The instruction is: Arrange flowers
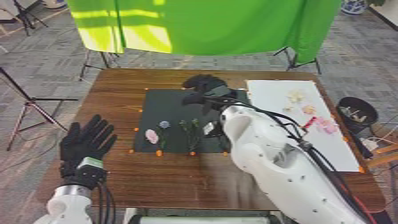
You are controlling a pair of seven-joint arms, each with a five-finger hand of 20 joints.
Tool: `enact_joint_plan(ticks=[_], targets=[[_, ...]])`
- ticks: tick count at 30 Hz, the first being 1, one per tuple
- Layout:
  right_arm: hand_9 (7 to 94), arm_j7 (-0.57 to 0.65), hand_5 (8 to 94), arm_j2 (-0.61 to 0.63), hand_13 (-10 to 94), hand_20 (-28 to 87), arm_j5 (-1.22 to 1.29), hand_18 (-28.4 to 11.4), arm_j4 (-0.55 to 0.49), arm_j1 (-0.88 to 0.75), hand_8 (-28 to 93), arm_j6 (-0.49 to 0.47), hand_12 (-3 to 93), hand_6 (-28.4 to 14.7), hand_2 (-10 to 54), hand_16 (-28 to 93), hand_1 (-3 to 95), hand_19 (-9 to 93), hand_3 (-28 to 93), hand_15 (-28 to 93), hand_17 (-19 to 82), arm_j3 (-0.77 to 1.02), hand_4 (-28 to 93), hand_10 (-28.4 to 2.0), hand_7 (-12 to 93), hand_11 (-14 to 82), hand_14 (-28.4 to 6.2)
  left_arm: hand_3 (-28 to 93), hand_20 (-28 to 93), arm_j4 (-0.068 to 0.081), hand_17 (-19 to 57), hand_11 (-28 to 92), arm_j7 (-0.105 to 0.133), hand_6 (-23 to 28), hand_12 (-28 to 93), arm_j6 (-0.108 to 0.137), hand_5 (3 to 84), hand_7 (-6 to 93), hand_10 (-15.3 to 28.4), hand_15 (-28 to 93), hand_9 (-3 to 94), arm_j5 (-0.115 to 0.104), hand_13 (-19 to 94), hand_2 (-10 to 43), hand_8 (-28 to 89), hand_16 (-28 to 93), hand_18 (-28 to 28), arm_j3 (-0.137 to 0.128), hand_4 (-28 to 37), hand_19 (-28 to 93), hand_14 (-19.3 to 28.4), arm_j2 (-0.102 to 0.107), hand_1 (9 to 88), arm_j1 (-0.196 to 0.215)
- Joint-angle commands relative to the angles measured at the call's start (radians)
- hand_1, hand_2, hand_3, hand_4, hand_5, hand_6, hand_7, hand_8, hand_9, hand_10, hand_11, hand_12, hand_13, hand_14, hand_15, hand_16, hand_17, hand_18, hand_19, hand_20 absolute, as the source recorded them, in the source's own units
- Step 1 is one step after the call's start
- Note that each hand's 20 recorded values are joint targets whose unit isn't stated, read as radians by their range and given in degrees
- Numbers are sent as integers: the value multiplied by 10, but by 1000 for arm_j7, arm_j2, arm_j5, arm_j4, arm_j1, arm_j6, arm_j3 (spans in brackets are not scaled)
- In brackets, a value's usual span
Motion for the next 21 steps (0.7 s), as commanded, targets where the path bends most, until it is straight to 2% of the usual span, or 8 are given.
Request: enact_joint_plan(ticks=[1,5,9,15,18,19,21], targets=[[517,118,466,351,440,193,-3,-203,-138,-307,-119,15,131,-18,9,165,338,603,813,321,162,352,-282,-141,133,93,-144,706,92,-23,-65,243,49,99,106,-19,415,125,157,384,329,7,229,162,-77,-72,149,-29,-283,347,158,-5,225,44],[496,164,456,419,421,187,35,-205,-194,-513,-117,-38,131,-25,-22,162,342,595,812,303,154,579,-282,-140,125,87,-149,706,92,-28,-65,242,65,99,106,-8,415,124,157,383,328,-4,229,162,-76,-71,149,-34,-283,345,158,-9,225,54],[469,197,435,444,398,182,34,-208,-189,-606,-112,-70,131,-29,-37,159,339,581,812,268,142,686,-282,-138,117,79,-150,706,93,-34,-65,240,79,99,108,-3,414,124,157,382,328,-9,229,161,-75,-69,149,-43,-283,345,157,-3,225,71],[419,193,411,459,368,171,58,-201,-118,-589,-109,-138,121,-28,-56,161,354,536,813,194,133,700,-282,-132,118,59,-147,707,94,-36,-65,245,80,99,113,-4,416,129,157,385,327,-8,227,160,-74,-66,149,-38,-283,345,159,-2,224,76],[392,171,397,465,354,165,59,-194,-56,-555,-110,-105,114,-24,-59,172,360,512,814,152,131,662,-282,-131,122,51,-142,706,94,-34,-65,245,89,99,113,-10,412,129,157,386,325,-14,227,160,-75,-66,149,-28,-283,345,159,-3,225,72],[388,183,391,466,348,164,49,-192,-31,-531,-111,-98,112,-22,-60,174,364,507,816,142,131,632,-282,-130,123,50,-140,708,94,-31,-65,244,93,98,114,-25,405,128,156,387,318,-16,226,159,-75,-66,149,-27,-283,346,160,-3,223,73],[359,164,373,470,324,160,48,-186,18,-495,-114,-110,107,-30,-65,180,370,486,825,115,127,599,-282,-125,123,50,-134,711,94,-33,-66,243,95,98,115,-22,394,130,156,385,309,-16,222,153,-75,-66,149,-24,-283,345,161,-2,220,72]])
